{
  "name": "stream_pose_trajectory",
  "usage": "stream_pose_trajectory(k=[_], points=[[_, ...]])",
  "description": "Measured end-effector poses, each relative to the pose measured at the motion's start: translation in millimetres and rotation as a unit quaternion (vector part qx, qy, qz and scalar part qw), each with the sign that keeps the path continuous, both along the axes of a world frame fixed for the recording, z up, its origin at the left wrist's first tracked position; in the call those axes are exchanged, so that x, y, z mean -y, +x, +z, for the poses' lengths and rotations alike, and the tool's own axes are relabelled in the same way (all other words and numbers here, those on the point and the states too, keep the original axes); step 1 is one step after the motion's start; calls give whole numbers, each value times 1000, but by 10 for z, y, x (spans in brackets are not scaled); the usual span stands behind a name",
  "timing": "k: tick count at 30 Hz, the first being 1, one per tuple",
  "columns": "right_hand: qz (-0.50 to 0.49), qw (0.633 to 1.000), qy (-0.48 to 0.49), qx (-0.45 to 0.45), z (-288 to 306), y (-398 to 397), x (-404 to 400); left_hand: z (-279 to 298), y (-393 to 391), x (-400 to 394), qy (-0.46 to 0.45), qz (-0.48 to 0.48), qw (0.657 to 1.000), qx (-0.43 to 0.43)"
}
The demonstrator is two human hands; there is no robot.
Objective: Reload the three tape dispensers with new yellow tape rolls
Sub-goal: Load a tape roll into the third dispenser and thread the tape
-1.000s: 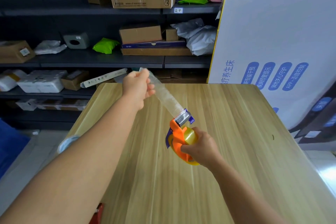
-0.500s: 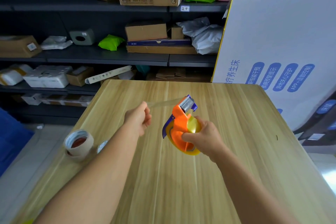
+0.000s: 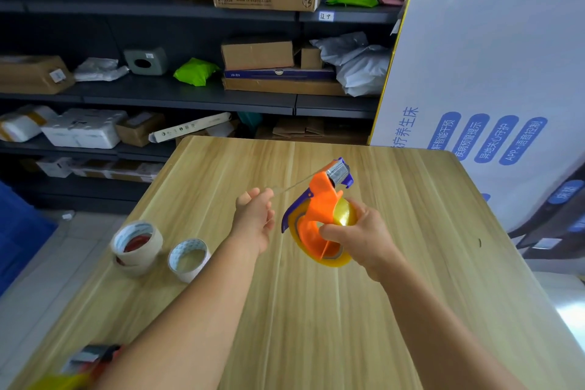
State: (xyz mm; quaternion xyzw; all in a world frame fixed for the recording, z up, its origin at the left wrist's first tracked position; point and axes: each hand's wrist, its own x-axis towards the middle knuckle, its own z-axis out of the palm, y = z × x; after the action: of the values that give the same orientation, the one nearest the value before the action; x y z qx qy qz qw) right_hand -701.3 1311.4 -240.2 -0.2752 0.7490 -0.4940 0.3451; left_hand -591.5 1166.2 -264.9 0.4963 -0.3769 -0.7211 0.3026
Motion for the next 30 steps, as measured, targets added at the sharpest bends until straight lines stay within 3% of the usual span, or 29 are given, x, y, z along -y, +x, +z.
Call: stream_pose_trajectory(k=[6,13,22,27,30], points=[[6,1000,-6,7,24,-23,12,80,-39,-77,-54,2,999,-2],[-9,1000,-12,9,113,-62,54,-5,-34,-147,-96,-108,989,31],[-22,999,-34,19,205,-68,64,-104,-12,-192,-97,-170,981,13],[-39,997,-53,28,240,-110,68,-104,39,-254,-73,-132,988,-25],[-36,998,-48,25,250,-131,70,-108,53,-296,-142,-119,983,-17]])
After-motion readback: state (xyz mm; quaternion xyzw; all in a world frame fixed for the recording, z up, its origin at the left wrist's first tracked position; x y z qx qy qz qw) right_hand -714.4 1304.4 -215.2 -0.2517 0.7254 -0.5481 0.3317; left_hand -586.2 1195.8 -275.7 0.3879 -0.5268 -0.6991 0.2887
